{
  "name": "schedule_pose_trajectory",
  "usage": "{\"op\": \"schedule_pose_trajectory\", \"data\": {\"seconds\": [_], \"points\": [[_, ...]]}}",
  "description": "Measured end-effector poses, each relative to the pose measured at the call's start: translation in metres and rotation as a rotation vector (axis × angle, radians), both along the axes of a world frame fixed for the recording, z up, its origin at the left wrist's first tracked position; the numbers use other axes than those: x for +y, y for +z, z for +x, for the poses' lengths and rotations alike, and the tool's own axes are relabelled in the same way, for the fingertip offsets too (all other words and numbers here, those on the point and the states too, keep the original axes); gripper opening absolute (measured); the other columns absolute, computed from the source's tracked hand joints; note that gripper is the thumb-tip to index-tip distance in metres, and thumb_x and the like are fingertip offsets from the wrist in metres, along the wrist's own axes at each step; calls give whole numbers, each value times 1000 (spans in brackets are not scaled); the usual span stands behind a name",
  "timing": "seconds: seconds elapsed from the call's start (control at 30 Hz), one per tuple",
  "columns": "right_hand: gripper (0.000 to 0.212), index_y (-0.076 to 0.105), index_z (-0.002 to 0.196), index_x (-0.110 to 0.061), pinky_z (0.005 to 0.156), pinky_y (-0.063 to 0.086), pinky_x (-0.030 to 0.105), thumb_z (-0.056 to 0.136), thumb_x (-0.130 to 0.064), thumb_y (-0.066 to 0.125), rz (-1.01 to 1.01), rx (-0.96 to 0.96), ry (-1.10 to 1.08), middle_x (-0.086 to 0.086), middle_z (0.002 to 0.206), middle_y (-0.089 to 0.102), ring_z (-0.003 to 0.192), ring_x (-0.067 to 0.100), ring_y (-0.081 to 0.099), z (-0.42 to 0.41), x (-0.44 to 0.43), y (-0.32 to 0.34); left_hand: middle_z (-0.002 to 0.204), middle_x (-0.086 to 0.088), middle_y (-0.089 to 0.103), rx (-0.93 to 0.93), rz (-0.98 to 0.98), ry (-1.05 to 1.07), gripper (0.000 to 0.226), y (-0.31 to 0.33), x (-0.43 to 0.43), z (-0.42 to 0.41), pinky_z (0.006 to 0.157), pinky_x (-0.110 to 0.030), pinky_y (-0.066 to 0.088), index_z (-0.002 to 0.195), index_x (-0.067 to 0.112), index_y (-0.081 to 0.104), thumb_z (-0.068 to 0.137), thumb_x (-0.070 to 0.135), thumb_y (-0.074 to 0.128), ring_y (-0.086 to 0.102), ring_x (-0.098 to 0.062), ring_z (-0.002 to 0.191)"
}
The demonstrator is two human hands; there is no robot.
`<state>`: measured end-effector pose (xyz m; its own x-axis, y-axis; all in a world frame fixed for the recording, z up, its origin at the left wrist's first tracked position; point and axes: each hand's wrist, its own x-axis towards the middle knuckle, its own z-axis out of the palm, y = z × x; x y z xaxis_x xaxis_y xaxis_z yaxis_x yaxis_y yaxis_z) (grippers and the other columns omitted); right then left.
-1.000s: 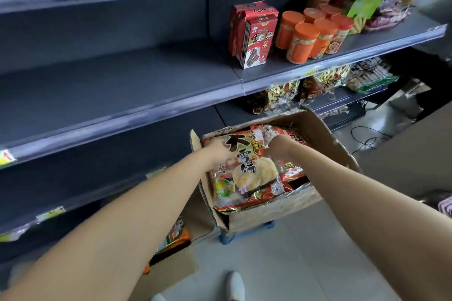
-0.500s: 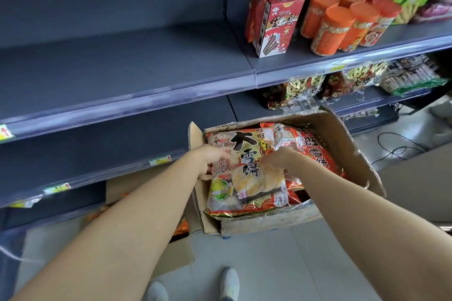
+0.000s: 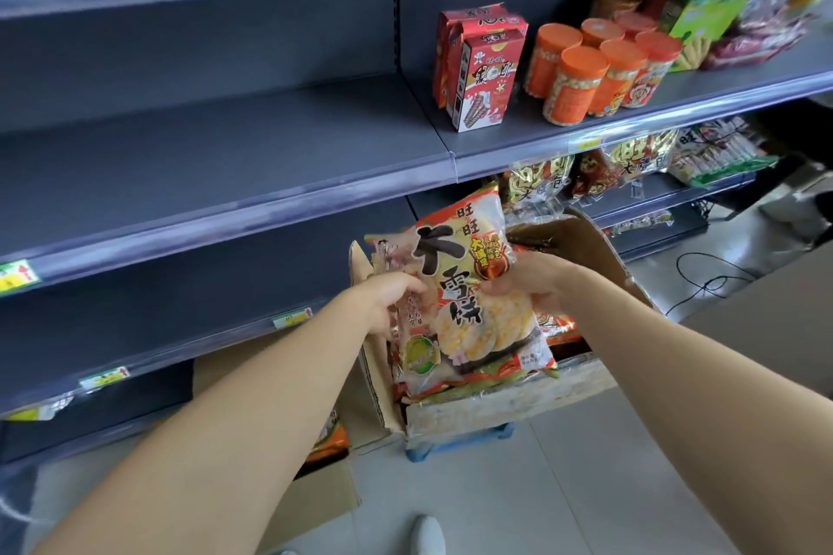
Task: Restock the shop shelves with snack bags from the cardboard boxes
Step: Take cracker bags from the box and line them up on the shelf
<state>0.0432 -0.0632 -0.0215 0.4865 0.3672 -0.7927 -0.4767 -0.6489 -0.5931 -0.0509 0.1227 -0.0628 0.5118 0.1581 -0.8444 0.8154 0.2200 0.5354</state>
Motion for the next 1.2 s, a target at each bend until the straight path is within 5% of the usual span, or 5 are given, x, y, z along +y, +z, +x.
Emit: {"op": "schedule_pose_trajectory", "data": {"seconds": [0.13,0.27,0.63,0.87,1.2], "points": [[101,53,127,-9,112,32,55,39,-31,97,70,-98,64,8,131,60,128,29,51,19,-11,29,133,-8,55,-152,34,49,94,36,9,9,87,-53,48,138,23,41,55,30,83,57,-31,113],[35,58,115,-2,92,51,43,82,-9,67,220,-223,-30,10,105,71,98,26,67,-1,10,121,122,-11,59,-372,148,163,75,115,13,7,67,-39,54,133,18,27,76,24,75,64,-28,101],[28,64,110,-11,69,60,37,83,-15,71,630,-538,-71,7,97,75,82,25,74,-12,117,288,121,-9,57,-841,501,440,66,306,94,-21,98,-51,46,131,17,30,79,18,70,59,-27,109],[27,64,105,-16,85,58,40,81,-20,75,739,-745,-133,1,100,73,89,20,72,12,197,346,131,-5,55,-1012,750,434,71,376,175,-9,101,-40,44,142,16,32,81,3,67,55,-23,116],[18,58,97,-32,100,47,45,83,-36,68,628,-1030,-238,-3,106,66,106,24,62,100,317,359,131,-9,56,-1014,906,372,70,398,285,71,66,-18,48,146,13,36,84,-10,60,59,-20,105]]}}
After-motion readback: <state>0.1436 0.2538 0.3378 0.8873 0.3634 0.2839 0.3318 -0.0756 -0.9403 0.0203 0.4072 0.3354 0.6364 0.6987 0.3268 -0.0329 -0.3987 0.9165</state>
